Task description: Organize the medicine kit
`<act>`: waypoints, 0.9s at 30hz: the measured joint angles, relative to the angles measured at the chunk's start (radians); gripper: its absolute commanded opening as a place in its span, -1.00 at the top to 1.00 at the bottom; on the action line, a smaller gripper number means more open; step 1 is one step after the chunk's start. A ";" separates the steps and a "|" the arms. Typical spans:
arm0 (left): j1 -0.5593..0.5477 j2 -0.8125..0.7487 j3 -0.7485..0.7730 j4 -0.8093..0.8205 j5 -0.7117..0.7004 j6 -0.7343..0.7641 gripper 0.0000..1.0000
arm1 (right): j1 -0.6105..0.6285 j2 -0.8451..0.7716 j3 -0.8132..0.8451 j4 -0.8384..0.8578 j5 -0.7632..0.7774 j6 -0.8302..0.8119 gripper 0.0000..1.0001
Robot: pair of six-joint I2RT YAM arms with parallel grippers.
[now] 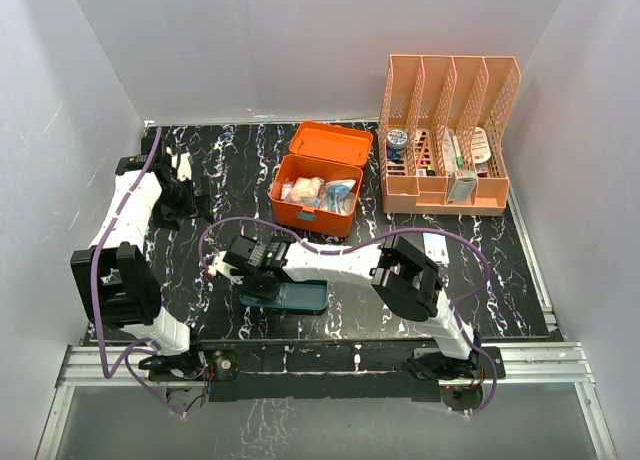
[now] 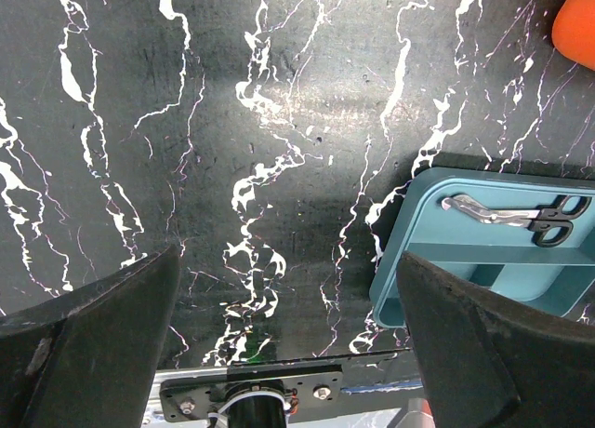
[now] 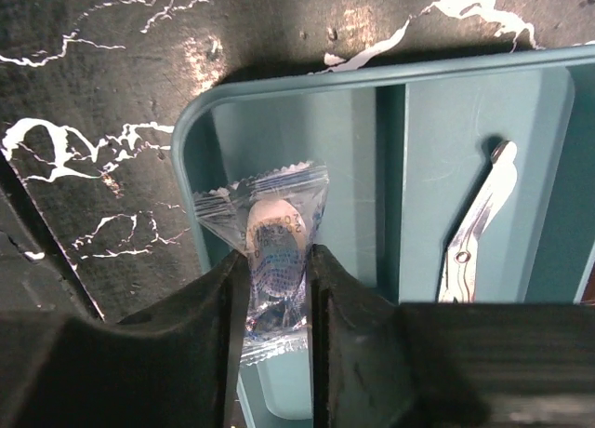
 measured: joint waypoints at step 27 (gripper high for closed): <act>0.000 -0.008 -0.011 -0.003 0.024 0.015 -0.97 | -0.082 -0.205 0.181 -0.039 0.298 0.123 -0.14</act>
